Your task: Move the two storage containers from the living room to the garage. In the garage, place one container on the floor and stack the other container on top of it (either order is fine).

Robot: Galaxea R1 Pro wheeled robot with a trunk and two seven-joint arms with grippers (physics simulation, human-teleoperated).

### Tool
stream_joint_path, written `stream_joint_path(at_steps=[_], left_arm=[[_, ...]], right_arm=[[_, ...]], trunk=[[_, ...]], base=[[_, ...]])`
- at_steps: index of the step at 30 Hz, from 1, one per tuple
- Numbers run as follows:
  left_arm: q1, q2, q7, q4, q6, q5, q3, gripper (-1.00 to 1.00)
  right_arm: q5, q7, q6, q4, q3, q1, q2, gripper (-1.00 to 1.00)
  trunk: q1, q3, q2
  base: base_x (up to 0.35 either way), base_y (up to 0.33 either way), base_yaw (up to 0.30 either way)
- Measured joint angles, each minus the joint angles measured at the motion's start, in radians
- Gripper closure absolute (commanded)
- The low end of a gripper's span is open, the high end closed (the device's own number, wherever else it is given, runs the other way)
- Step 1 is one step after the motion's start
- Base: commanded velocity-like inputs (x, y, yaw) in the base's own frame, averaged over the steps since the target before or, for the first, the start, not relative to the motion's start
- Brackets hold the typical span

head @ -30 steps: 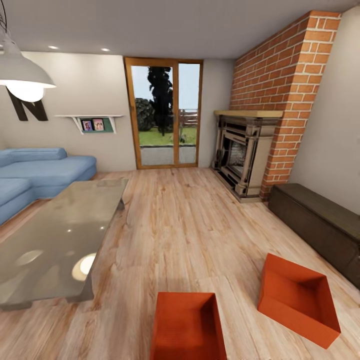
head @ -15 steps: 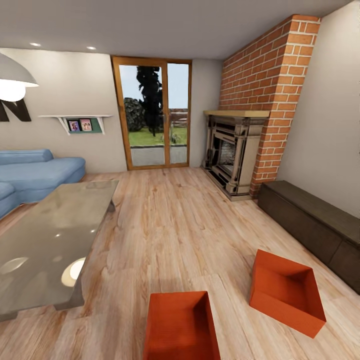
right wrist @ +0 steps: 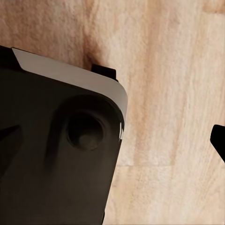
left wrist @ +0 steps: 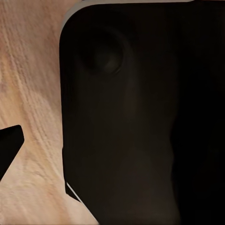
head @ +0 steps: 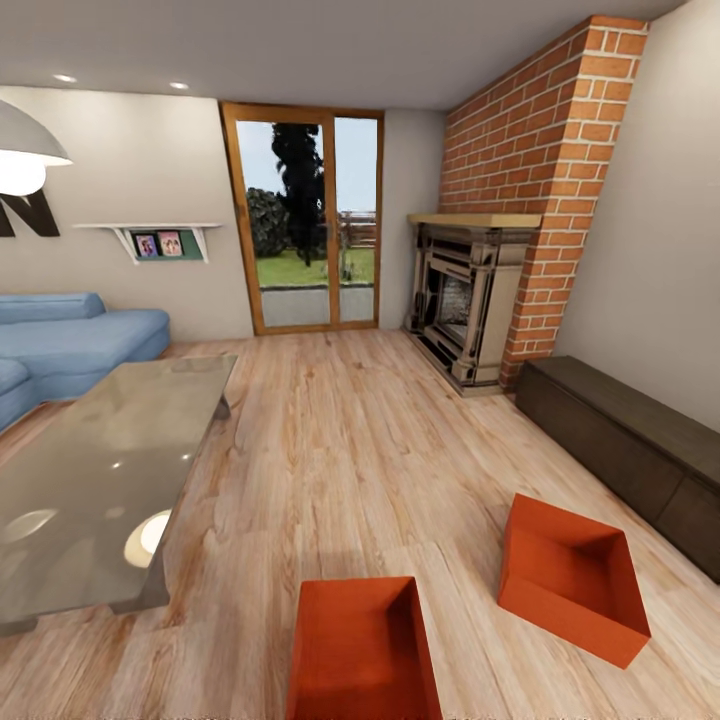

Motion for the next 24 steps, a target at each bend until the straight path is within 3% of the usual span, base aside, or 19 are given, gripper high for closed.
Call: stream_joint_path(at_steps=[14,24], left_arm=[[0.0,0.0,0.0,0.0,0.0,0.0,0.0,-1.0],[0.0,0.0,0.0,0.0,0.0,0.0,0.0,-1.0]], right_arm=[[-0.001,0.002,0.0,0.0,-0.002,0.0,-0.001,-1.0],[-0.001,0.002,0.0,-0.001,-0.002,0.0,-0.001,-1.0]], trunk=[[0.0,-0.022,0.0],[0.0,-0.038,0.0]], base=[[0.0,-0.001,0.0],[0.0,-0.103,0.0]])
